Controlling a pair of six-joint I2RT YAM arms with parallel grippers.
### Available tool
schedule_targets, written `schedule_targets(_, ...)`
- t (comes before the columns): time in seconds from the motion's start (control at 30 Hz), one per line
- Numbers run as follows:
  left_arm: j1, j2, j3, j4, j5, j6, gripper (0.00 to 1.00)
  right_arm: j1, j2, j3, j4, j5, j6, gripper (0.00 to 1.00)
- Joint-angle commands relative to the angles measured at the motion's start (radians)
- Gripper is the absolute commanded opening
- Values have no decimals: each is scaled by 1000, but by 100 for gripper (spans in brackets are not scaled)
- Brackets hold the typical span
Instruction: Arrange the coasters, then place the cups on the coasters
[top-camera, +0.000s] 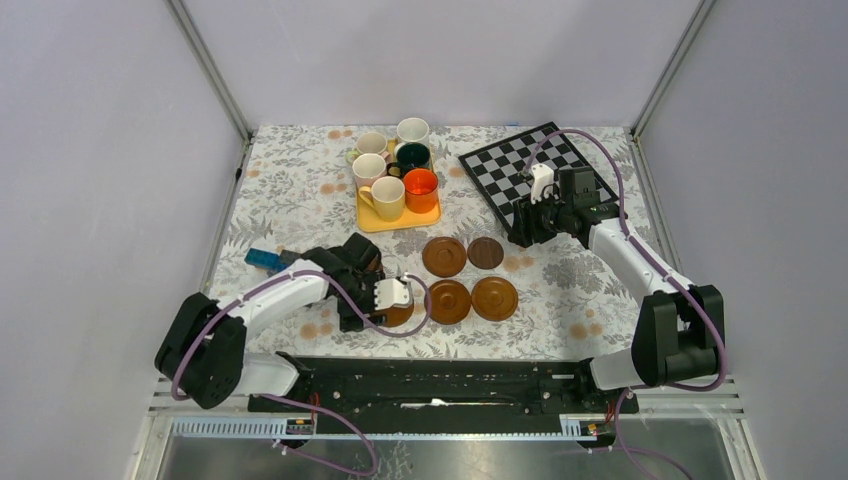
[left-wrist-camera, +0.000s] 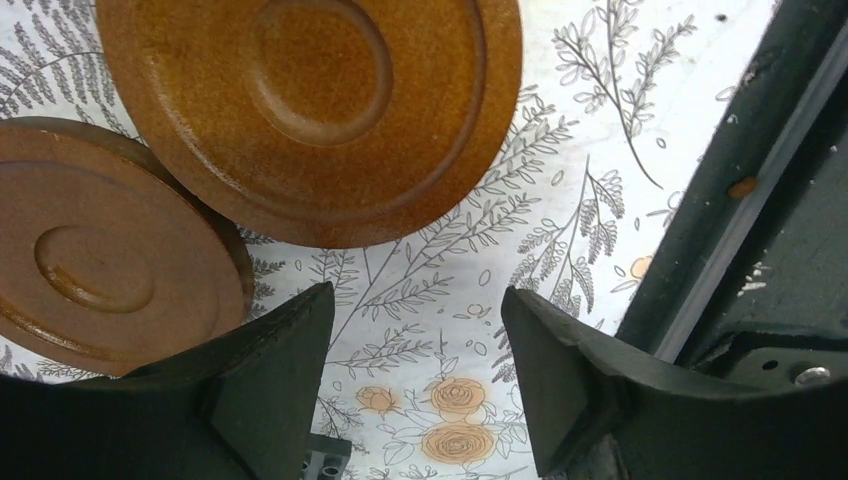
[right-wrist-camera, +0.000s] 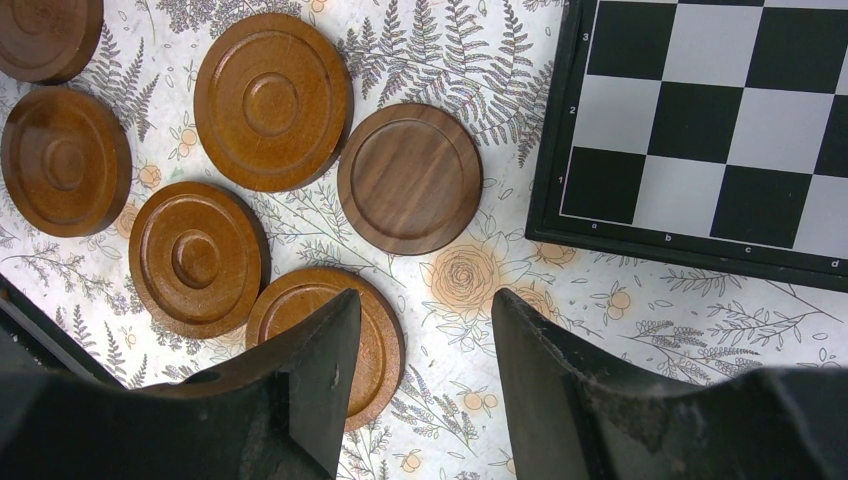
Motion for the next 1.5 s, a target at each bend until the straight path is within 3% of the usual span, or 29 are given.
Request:
schedule_targets(0.0,-8,29,7,77,-6,-72,69,-7,-39,-3,23,-4,3,58)
schedule_targets(0.4,-67,117,11,234,-18,-186,68,-6,-44,-10,31,2,-3,58)
schedule_targets(1.03,-59,151,44,274,-96,-262,69,-7,-48,-12,29,-4,-6,58)
schedule_targets(1.23,26,50,101,125,0,-167,71,-6,-50,-11,26,-9,-7,59)
schedule_targets(1.47,255,93,186,40,-17,35,81,-7,-48,-11,26,-15,-7,59)
